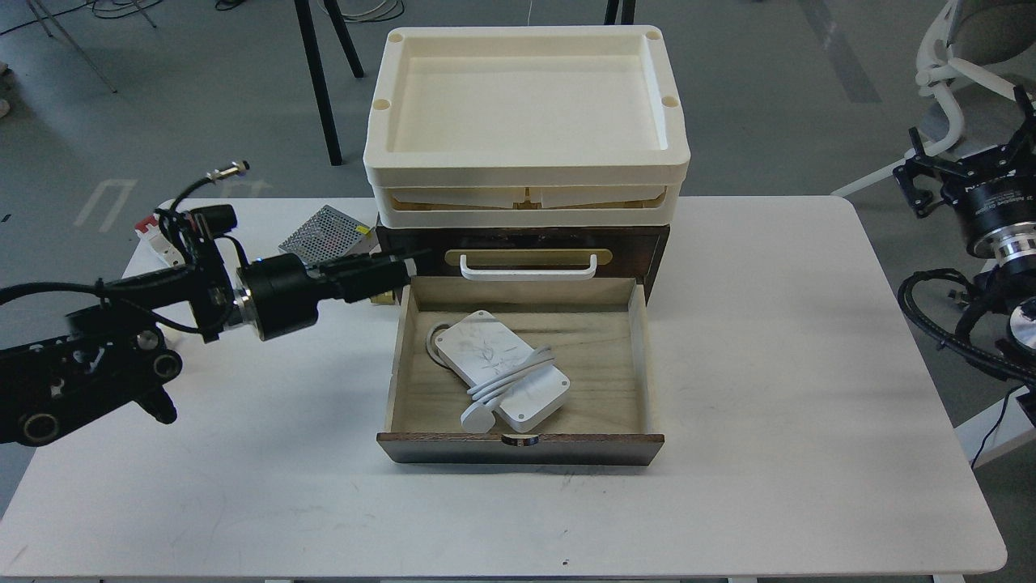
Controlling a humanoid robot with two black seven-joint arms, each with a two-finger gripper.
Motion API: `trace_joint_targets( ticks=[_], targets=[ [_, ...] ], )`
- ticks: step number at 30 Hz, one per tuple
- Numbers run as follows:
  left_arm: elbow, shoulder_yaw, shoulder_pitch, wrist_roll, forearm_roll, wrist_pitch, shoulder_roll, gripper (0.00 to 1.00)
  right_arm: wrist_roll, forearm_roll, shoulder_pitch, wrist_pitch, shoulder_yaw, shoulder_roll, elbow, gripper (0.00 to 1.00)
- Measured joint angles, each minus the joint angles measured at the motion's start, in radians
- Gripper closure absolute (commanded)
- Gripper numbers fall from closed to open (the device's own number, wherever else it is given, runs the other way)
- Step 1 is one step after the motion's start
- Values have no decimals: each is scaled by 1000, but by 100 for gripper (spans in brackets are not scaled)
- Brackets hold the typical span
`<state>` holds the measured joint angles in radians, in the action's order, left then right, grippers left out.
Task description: Put charging cable into cabinet
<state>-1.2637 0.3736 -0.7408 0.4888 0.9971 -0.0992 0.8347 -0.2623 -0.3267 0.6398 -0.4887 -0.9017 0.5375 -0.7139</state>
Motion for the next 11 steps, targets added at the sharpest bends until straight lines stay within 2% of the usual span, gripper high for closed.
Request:
trace_joint_targets(
  ticks=[2,3,5,6,8,11],
  targets=[
    [41,45,3,0,-221,-66,47,4,2,0,14,0,-1,1,-22,0],
    [65,61,0,0,-315,-121,61,4,1,0,23,0,-5,-2,-26,0],
    [137,107,-11,0,-534,-282,79,4,-2,-1,36,0,-21,-13,-30,0],
    [174,135,-18,0,-628,-326,80,4,-3,-1,38,0,-27,-19,-31,0],
    [259,207,-34,0,-809,-372,78,4,-4,-1,41,0,-33,-36,-34,0],
    [354,284,-43,0,-877,-387,23,4,-6,-2,45,0,-36,-53,-50,0]
  ],
)
